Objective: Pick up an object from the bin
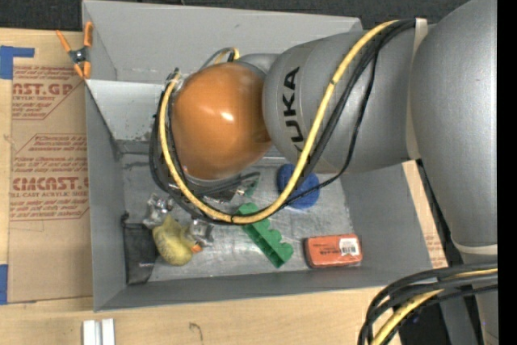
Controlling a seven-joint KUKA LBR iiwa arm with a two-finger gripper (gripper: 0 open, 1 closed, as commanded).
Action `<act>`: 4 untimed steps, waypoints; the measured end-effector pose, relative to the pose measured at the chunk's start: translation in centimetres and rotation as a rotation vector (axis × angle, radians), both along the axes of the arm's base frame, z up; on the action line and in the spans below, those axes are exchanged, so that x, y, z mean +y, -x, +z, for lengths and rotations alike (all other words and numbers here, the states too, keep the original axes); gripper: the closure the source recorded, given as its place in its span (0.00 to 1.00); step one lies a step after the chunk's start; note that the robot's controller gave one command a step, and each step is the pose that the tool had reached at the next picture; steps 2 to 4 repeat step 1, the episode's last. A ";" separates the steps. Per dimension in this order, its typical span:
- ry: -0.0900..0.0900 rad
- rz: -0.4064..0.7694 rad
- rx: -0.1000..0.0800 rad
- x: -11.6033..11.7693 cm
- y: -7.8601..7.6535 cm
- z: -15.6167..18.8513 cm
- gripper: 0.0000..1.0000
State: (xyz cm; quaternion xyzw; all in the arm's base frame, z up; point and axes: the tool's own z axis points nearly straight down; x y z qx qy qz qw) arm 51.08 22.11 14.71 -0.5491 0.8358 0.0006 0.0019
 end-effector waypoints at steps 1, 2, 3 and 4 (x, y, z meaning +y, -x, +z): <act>0.000 0.000 0.000 0.0 0.0 0.8 1.00; 0.000 0.000 0.000 0.0 0.0 0.8 1.00; 0.000 0.000 0.000 0.0 0.0 0.8 1.00; 0.000 0.000 0.000 0.0 0.0 0.8 1.00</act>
Offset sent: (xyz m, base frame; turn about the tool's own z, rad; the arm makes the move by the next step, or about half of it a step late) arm -0.0001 0.0002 0.0454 0.0000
